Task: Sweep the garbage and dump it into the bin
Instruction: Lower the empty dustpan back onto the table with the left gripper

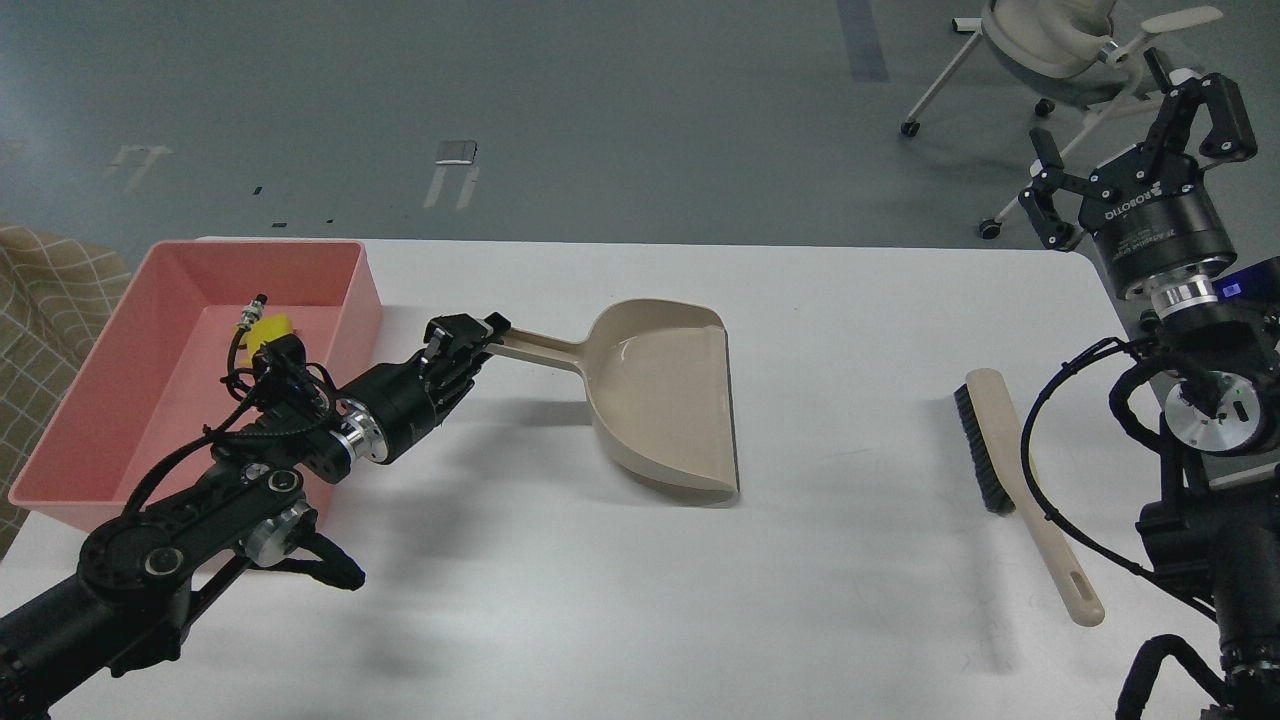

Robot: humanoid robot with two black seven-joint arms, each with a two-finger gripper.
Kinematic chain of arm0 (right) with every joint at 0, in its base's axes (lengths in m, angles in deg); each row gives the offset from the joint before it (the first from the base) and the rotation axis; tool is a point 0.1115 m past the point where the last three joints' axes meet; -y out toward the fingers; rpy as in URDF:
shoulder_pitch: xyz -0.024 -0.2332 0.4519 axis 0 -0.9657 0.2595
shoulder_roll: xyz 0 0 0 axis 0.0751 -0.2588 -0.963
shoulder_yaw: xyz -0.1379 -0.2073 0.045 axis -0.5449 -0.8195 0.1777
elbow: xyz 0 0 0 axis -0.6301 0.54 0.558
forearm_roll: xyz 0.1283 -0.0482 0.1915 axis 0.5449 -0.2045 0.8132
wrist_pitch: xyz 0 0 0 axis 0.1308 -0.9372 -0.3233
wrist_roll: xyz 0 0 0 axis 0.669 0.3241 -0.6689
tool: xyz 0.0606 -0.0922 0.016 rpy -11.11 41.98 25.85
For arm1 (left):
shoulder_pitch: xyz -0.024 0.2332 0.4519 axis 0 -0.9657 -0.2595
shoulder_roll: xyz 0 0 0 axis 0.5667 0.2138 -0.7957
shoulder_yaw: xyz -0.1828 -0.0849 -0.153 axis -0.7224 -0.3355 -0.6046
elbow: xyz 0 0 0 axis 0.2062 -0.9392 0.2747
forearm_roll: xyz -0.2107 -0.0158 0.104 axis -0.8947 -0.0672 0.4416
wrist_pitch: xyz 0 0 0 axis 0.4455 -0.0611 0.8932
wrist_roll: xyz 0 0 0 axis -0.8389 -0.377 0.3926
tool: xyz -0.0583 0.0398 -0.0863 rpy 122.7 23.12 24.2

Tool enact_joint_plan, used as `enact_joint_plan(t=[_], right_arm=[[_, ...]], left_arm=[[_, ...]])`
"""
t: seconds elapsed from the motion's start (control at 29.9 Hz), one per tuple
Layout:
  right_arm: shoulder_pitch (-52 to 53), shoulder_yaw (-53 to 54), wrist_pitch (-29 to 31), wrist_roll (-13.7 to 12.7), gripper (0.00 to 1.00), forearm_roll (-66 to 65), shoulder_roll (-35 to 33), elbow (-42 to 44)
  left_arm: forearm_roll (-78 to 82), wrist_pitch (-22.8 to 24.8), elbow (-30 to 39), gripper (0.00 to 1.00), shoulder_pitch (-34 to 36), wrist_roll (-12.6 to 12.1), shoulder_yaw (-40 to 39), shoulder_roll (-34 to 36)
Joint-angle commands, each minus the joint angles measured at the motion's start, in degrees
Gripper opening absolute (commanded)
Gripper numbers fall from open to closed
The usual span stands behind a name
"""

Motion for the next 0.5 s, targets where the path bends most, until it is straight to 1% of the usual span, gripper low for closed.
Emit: enact_joint_plan(t=[0.0,0.17,0.23,0.3,0.47], right_arm=[[-0.11,0.00,0.00,0.00,1.00,0.00,0.00,0.09],[-0.55,0.09,0.00,0.00,1.00,0.00,0.00,0.00],[-0.64,0.00,0.00,0.00,1.00,0.00,0.00,0.00],[-0.73,0.00,0.00,0.00,1.00,0.00,0.00,0.00],[-0.90,0.00,0.00,0.00,1.00,0.00,0.00,0.00]], left_arm=[[0.01,0.09,0.00,0.43,-0.26,-0.05,0.04,0.27],[0.01,0.18,0.00,0.49,-0.71,-0.23,0.04,0.62],[0.09,0.27,0.00,0.56,-0.79,-0.31,0.13,1.06],[0.09,0.44,0.26,0.61,-0.88,-0.31,0.04,2.29],[0.01,0.62,1.05,0.67,-0.71,-0.40,-0.05,3.87]])
